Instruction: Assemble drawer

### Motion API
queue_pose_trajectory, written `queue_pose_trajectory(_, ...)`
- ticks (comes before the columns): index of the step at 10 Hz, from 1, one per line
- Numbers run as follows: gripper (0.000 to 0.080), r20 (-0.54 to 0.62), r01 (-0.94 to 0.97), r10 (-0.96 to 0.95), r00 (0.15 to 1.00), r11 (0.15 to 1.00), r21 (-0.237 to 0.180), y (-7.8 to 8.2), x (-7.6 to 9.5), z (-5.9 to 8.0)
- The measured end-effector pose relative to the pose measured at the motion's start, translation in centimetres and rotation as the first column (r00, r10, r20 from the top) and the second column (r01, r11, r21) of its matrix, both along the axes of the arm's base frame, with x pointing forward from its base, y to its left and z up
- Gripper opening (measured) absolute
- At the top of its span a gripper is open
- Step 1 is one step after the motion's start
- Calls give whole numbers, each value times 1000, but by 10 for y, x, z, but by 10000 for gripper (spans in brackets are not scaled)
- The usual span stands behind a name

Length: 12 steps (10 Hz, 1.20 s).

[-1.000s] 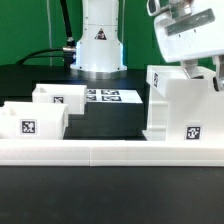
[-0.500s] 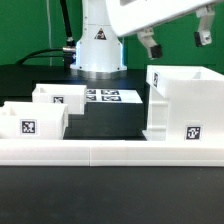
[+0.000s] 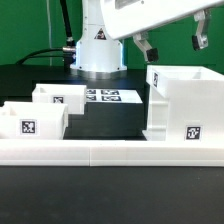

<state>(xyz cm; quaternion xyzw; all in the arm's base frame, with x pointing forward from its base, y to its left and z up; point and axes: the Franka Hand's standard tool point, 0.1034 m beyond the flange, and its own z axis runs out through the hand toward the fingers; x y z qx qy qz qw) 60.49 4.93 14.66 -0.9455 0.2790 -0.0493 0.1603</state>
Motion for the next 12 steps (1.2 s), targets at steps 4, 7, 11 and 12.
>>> queue_pose_trajectory(4, 649, 101, -463, 481, 871, 872, -162, -58, -17, -4)
queue_pose_trajectory(7, 649, 108, -599, 629, 770, 771, -216, -59, -17, -5)
queue_pose_trajectory(11, 649, 13, -704, 746, 666, 634, -320, -95, -25, -10)
queue_pose_trajectory(12, 649, 16, -698, 751, 660, 620, -359, -100, -26, -14)
